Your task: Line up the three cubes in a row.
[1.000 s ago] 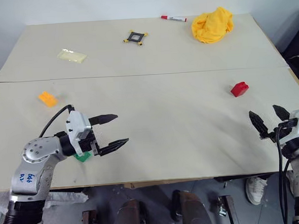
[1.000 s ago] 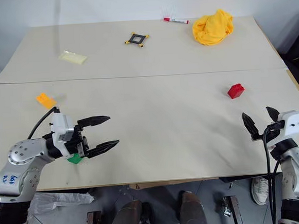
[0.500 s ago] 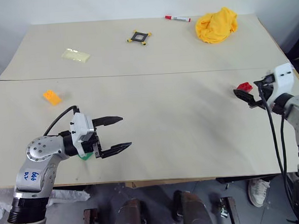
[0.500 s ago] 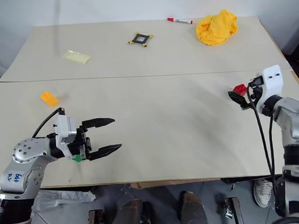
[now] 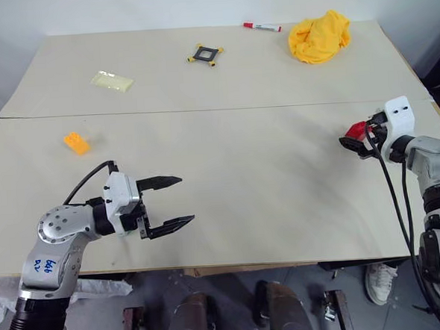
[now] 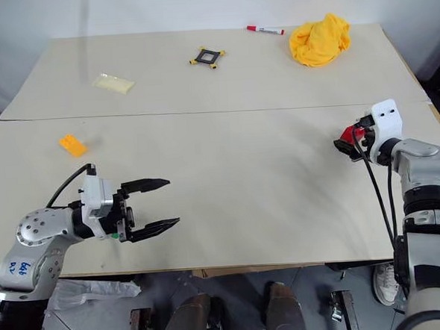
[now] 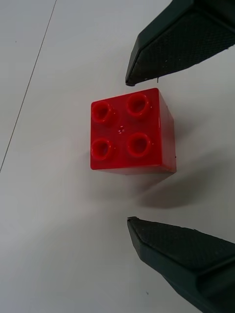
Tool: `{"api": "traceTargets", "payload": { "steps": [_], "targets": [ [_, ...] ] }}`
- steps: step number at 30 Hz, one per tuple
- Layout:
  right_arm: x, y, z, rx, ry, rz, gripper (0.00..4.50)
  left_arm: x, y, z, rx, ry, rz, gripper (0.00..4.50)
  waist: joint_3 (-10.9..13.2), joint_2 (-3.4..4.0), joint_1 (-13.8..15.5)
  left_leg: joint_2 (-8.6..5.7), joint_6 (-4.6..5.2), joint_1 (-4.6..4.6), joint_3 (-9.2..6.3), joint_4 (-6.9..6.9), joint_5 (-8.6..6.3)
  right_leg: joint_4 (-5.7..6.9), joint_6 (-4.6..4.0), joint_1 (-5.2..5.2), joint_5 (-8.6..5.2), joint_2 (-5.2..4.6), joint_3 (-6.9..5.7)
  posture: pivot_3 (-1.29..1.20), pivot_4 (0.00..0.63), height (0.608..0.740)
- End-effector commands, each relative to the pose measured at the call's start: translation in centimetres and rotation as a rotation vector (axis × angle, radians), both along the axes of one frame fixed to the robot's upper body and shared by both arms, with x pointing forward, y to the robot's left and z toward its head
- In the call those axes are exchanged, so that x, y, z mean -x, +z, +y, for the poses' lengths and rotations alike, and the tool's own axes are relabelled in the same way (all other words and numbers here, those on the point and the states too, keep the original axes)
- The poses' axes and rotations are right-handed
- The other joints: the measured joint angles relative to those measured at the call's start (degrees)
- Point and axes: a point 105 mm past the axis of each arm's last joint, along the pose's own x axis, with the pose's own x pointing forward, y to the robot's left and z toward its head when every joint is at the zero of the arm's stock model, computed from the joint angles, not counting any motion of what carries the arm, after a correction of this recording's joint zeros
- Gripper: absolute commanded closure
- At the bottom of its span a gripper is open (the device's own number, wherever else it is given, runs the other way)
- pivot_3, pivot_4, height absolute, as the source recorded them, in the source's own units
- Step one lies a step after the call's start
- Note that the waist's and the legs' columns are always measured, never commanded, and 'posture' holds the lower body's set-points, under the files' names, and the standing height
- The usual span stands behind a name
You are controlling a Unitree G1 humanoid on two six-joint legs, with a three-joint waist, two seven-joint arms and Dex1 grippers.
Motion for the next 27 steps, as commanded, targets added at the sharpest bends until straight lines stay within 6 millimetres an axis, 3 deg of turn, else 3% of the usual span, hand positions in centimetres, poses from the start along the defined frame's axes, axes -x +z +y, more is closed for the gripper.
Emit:
{"api": "traceTargets", "payload": {
  "steps": [1,7,11,14,15,21,27],
  "targets": [
    [-0.4,1.6,0.0,0.018,0.017,-0.056,0.88,0.1,1.0,0.3,-0.006,-0.006,-0.044,0.0,0.0,0.0,-0.1,0.0,0.0,0.0,0.0,0.0,0.0,0.0,0.0,0.0,0.0,0.0,0.0,0.0,0.15,0.74],
    [-0.2,2.0,0.9,0.007,0.106,-0.07,3.01,0.5,0.9,0.6,-0.009,-0.038,-0.035,0.0,0.0,0.0,-0.1,0.01,0.0,-0.02,-0.01,0.0,0.0,-0.02,0.0,0.0,0.0,0.0,-0.02,0.0,0.15,0.74],
    [0.2,3.7,4.4,0.05,0.37,-0.098,3.0,0.5,0.6,1.4,-0.014,-0.03,-0.027,0.0,0.0,0.01,-0.5,0.02,0.0,-0.03,-0.03,0.0,0.0,-0.03,0.0,0.0,0.0,0.01,-0.03,0.0,0.15,0.74],
    [2.0,6.4,10.9,0.063,0.795,-0.157,3.0,0.2,0.3,2.4,-0.015,0.0,-0.03,0.0,0.0,0.04,-1.1,0.03,0.0,-0.03,-0.04,0.0,0.0,-0.03,0.0,-0.01,0.0,0.02,-0.04,0.0,0.15,0.74],
    [2.5,6.5,12.5,0.102,0.902,-0.141,3.0,0.2,0.2,2.6,-0.015,0.009,-0.033,0.0,0.0,0.08,-1.4,0.04,0.0,-0.03,-0.07,-0.01,0.0,-0.04,0.0,-0.01,0.0,0.03,-0.06,0.0,0.15,0.74],
    [3.5,4.3,19.4,0.182,1.262,-0.016,3.0,0.5,-0.4,3.5,-0.033,0.034,-0.015,0.0,0.0,0.06,-1.7,0.09,-0.01,-0.02,-0.05,-0.02,0.0,-0.01,-0.01,-0.05,0.0,0.06,-0.05,0.0,0.15,0.74],
    [2.2,1.5,21.5,0.236,1.259,0.025,3.0,1.0,0.1,3.3,-0.011,0.062,-0.043,0.0,0.1,0.05,-1.1,-0.1,0.01,-0.51,-0.58,0.24,0.0,-0.02,-0.01,-0.1,0.0,-0.11,-0.42,0.0,0.15,0.74]
  ]
}}
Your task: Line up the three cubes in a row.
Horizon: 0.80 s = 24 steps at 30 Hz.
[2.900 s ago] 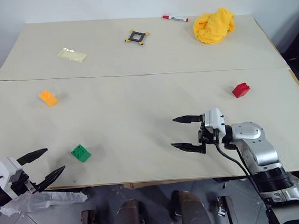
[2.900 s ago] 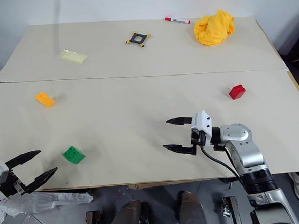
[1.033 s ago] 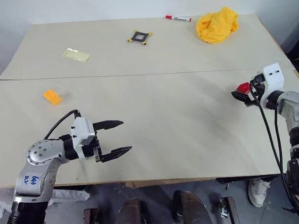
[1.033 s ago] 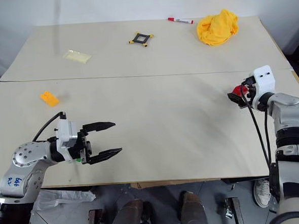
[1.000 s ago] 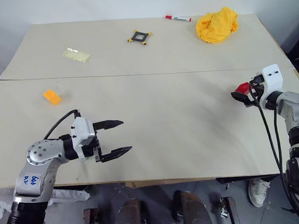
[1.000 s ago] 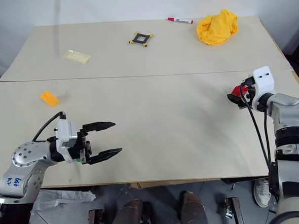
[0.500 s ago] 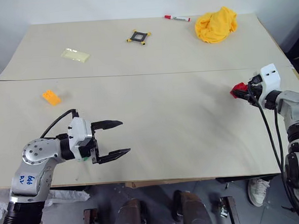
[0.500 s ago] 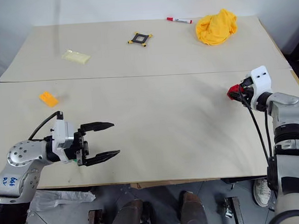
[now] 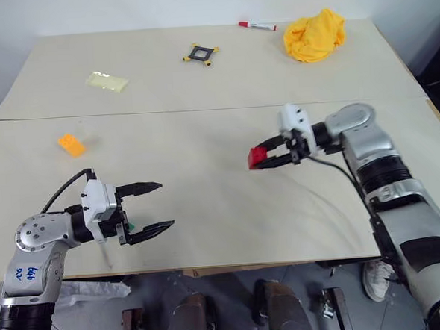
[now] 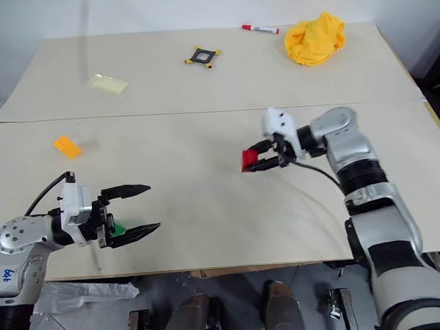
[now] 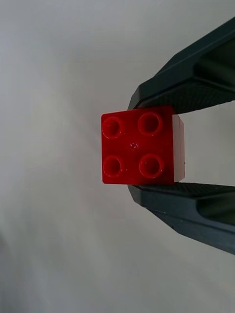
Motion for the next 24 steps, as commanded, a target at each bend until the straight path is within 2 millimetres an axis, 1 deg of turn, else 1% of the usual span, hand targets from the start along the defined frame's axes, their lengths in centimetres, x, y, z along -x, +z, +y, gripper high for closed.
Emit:
{"api": "traceTargets", "payload": {
  "steps": [1,5,8,10,11,13,14,15,16,17,19,21,22,23,24],
  "targets": [
    [-0.7,0.7,0.0,0.008,-0.006,-0.055,3.0,0.4,1.4,-0.2,0.009,0.007,-0.067,0.0,0.0,0.0,0.0,-0.03,0.0,-0.04,-0.12,0.0,0.0,0.0,0.0,0.02,0.0,-0.01,-0.08,0.0,0.15,0.74],
    [-0.8,0.2,0.5,0.013,-0.007,-0.05,3.0,0.7,1.3,0.2,0.004,0.034,-0.067,0.0,0.0,0.0,-0.4,0.02,0.0,-0.05,-0.17,-0.03,0.0,-0.03,0.0,0.04,0.0,0.04,-0.18,0.0,0.15,0.74],
    [-1.1,0.1,0.5,0.011,-0.032,-0.044,3.0,0.6,1.5,0.6,0.004,0.058,-0.074,0.0,0.0,0.0,-0.4,0.05,-0.01,-0.04,-0.17,-0.04,0.01,-0.02,-0.01,0.04,-0.01,0.07,-0.2,0.0,0.15,0.74],
    [-1.2,0.1,0.4,-0.002,-0.041,-0.051,2.25,0.6,1.7,0.8,0.005,0.072,-0.081,0.0,0.0,0.0,-0.5,0.06,-0.02,-0.02,-0.16,-0.03,0.01,-0.01,-0.01,0.05,-0.01,0.07,-0.19,0.0,0.15,0.74],
    [-1.2,0.2,0.3,-0.007,-0.044,-0.059,1.96,0.6,1.8,0.9,0.008,0.071,-0.079,0.0,0.0,0.0,-0.5,0.06,-0.02,-0.02,-0.16,-0.03,0.01,-0.02,-0.01,0.06,-0.01,0.07,-0.19,0.0,0.15,0.74],
    [-1.1,0.7,0.1,-0.018,-0.032,-0.09,1.26,0.5,2.1,1.2,0.023,0.087,-0.072,0.0,0.0,0.0,-0.5,0.06,-0.02,-0.01,-0.15,-0.03,0.01,-0.02,-0.01,0.06,-0.01,0.07,-0.18,0.0,0.15,0.74],
    [-1.0,1.2,0.0,-0.035,-0.014,-0.105,0.91,0.2,2.2,1.7,0.022,0.12,-0.076,0.0,0.0,0.0,-0.5,0.06,-0.02,-0.01,-0.15,-0.03,0.01,-0.02,-0.01,0.06,-0.01,0.07,-0.19,0.0,0.15,0.74],
    [-0.9,2.5,-0.2,-0.099,-0.002,-0.139,0.52,0.0,2.7,2.5,0.029,0.158,-0.084,0.0,0.0,0.0,-0.4,0.05,-0.02,-0.02,-0.15,-0.03,0.01,-0.02,-0.01,0.06,-0.01,0.07,-0.18,0.0,0.15,0.74],
    [-0.7,3.6,-0.3,-0.158,0.01,-0.169,0.27,-0.2,3.1,3.4,0.033,0.199,-0.094,0.0,0.0,0.0,-0.3,0.05,-0.02,-0.02,-0.16,-0.03,0.01,-0.03,-0.01,0.06,-0.01,0.07,-0.18,0.0,0.15,0.74],
    [0.0,4.6,-0.6,-0.211,0.057,-0.177,0.1,-0.3,3.5,4.4,0.043,0.246,-0.091,0.0,0.0,-0.01,-0.3,0.05,-0.02,-0.04,-0.18,-0.03,0.01,-0.03,-0.01,0.06,-0.01,0.07,-0.19,0.0,0.15,0.74],
    [1.0,5.7,-0.9,-0.279,0.127,-0.208,0.1,-0.2,3.8,6.0,0.051,0.308,-0.077,0.0,0.0,-0.01,-0.2,0.05,-0.02,-0.05,-0.2,-0.03,0.01,-0.05,-0.01,0.06,-0.01,0.07,-0.21,0.0,0.15,0.74],
    [2.0,6.4,-1.1,-0.34,0.163,-0.245,0.1,0.7,3.1,9.1,0.019,0.4,-0.035,0.0,0.0,-0.01,-0.3,0.06,-0.02,0.0,-0.24,-0.06,0.01,-0.05,-0.01,0.1,-0.01,0.07,-0.23,0.0,0.15,0.74],
    [2.4,6.5,-1.1,-0.351,0.175,-0.25,0.1,1.1,2.9,10.0,0.009,0.426,-0.023,0.0,0.0,-0.01,-0.4,0.06,-0.02,0.01,-0.27,-0.08,0.01,-0.04,-0.01,0.11,-0.01,0.07,-0.25,0.0,0.15,0.74],
    [2.9,6.7,-0.9,-0.38,0.195,-0.231,0.1,1.7,2.5,11.3,0.006,0.464,-0.001,0.0,0.0,-0.01,-0.5,0.06,-0.02,0.05,-0.25,-0.14,0.01,-0.05,-0.01,0.11,-0.01,0.07,-0.25,0.0,0.15,0.74],
    [3.3,6.9,-0.7,-0.399,0.211,-0.216,0.1,2.1,2.3,12.2,0.007,0.486,0.011,0.0,0.0,-0.01,-0.6,0.05,-0.02,0.05,-0.22,-0.18,0.01,-0.07,-0.01,0.1,-0.01,0.07,-0.26,0.0,0.15,0.74]
  ]
}}
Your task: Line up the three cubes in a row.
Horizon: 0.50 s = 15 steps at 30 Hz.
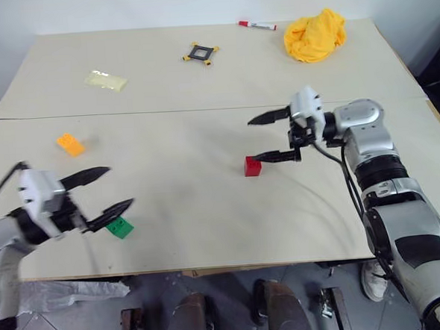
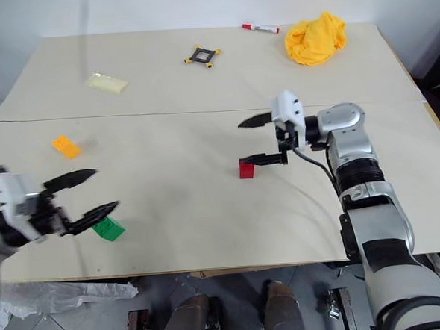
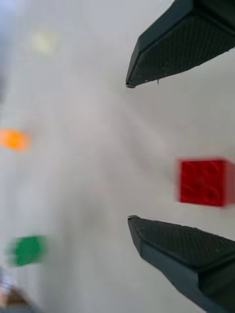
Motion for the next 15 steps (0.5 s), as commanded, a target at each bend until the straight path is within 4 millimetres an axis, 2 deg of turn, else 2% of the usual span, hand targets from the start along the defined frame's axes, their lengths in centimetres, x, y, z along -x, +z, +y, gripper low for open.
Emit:
{"api": "traceTargets", "payload": {
  "steps": [1,3,5,8,12,15],
  "targets": [
    [2.8,1.1,0.9,-0.07,0.17,0.011,0.1,2.0,-0.4,4.3,0.012,0.124,0.025,0.0,0.0,0.0,-0.1,0.02,0.0,0.0,0.02,-0.02,0.0,-0.03,0.0,-0.01,0.0,0.01,-0.01,0.0,0.15,0.74],
    [4.5,0.5,1.8,-0.101,0.244,0.046,0.1,3.8,-1.4,6.7,0.029,0.216,0.058,0.0,0.0,0.0,-0.2,0.06,-0.01,-0.02,0.06,-0.02,0.0,-0.04,-0.01,-0.03,-0.01,0.04,-0.02,0.0,0.15,0.74],
    [6.2,-1.0,2.5,-0.11,0.304,0.076,0.1,6.0,-3.0,8.5,0.025,0.285,0.113,0.0,0.0,-0.02,-0.1,0.07,-0.03,0.0,0.08,-0.04,-0.01,-0.06,-0.01,-0.03,-0.01,0.03,-0.02,0.0,0.15,0.74],
    [7.9,-2.8,3.3,-0.125,0.343,0.109,0.1,8.2,-4.6,9.7,0.046,0.35,0.176,0.0,0.0,-0.08,0.2,0.05,-0.03,0.03,0.11,-0.03,-0.02,-0.06,-0.01,-0.02,-0.01,0.0,-0.01,0.0,0.15,0.74],
    [8.2,-4.2,3.3,-0.132,0.321,0.104,0.1,9.0,-5.8,9.4,0.065,0.355,0.194,0.0,0.0,-0.17,1.0,-0.03,-0.01,0.02,0.1,0.08,-0.02,-0.06,-0.01,0.03,-0.01,-0.08,0.02,0.0,0.15,0.74],
    [8.1,-4.8,2.6,-0.109,0.299,0.077,0.1,8.3,-5.5,6.7,0.072,0.246,0.17,0.0,-0.1,-0.3,1.2,-0.01,-0.02,0.09,0.09,0.13,-0.02,-0.04,-0.01,0.08,0.0,-0.1,0.05,0.0,0.15,0.74]
  ]
}}
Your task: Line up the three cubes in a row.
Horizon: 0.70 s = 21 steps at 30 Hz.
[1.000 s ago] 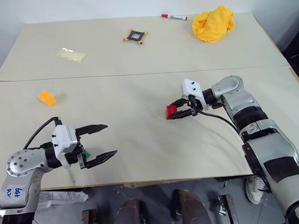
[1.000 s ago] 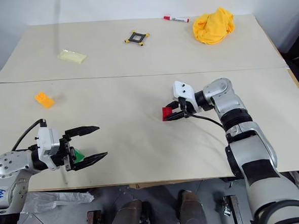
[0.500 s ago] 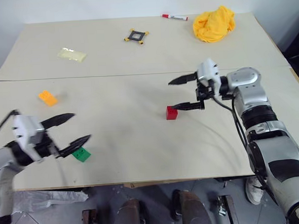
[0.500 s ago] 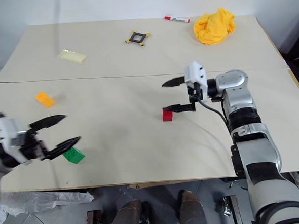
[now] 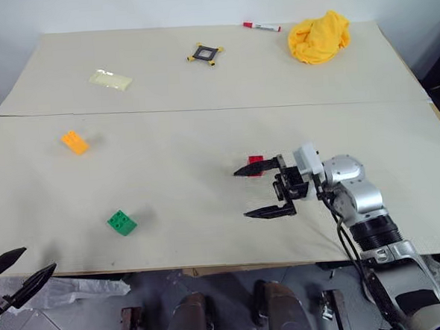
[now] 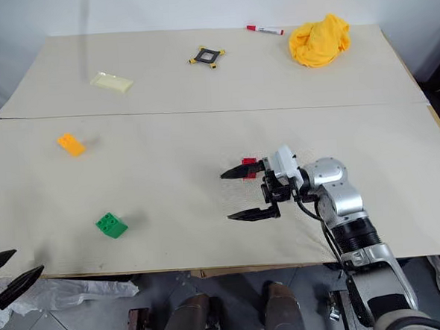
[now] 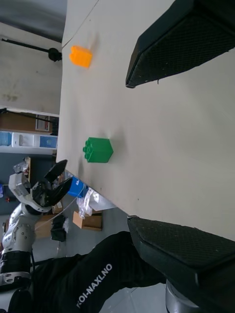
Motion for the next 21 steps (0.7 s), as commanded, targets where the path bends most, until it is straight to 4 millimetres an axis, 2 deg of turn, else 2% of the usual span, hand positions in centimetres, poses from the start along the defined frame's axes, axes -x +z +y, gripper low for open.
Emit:
{"api": "traceTargets", "payload": {
  "steps": [1,6,9,12,16,21],
  "targets": [
    [0.5,0.3,-1.2,0.022,0.031,-0.062,0.1,-1.1,1.5,-3.4,-0.012,-0.151,-0.061,0.0,0.0,-0.05,0.1,0.01,0.0,0.0,-0.02,0.0,0.0,0.01,0.0,0.0,0.0,0.0,0.0,0.0,0.15,0.74],
    [0.5,0.6,-3.8,0.079,-0.024,-0.041,0.1,-3.4,2.9,-7.9,0.006,-0.277,-0.091,0.0,0.0,-0.03,0.1,0.01,-0.02,-0.03,-0.1,-0.02,-0.02,-0.01,-0.02,-0.01,0.01,-0.04,0.09,0.0,0.15,0.74],
    [0.8,0.1,-5.1,0.118,-0.053,-0.025,0.1,-4.3,2.6,-9.9,0.018,-0.327,-0.075,0.0,0.0,-0.03,0.2,0.01,-0.02,-0.03,-0.1,-0.03,-0.01,-0.03,-0.03,0.01,0.01,-0.01,0.03,0.0,0.15,0.74],
    [1.2,-0.3,-5.6,0.137,-0.073,-0.001,0.1,-5.0,1.7,-10.8,0.022,-0.335,-0.043,0.0,0.0,-0.02,-0.2,0.03,-0.02,-0.01,-0.03,-0.04,-0.01,-0.04,-0.03,0.01,0.0,0.04,-0.03,0.0,0.15,0.74],
    [1.6,-0.5,-5.7,0.129,-0.112,0.024,0.0,-6.3,0.6,-10.5,-0.023,-0.31,-0.055,0.82,0.0,-0.02,-0.5,0.05,-0.01,0.0,0.02,-0.04,-0.01,-0.03,-0.03,0.0,0.0,0.06,-0.03,0.0,0.15,0.74],
    [2.1,-0.8,-5.8,0.109,-0.171,0.036,0.0,-7.7,0.2,-10.8,-0.006,-0.328,-0.059,2.29,0.0,-0.02,-0.4,0.04,-0.01,-0.02,0.02,-0.02,-0.01,-0.03,-0.03,0.0,0.0,0.06,-0.03,0.0,0.15,0.74]
  ]
}}
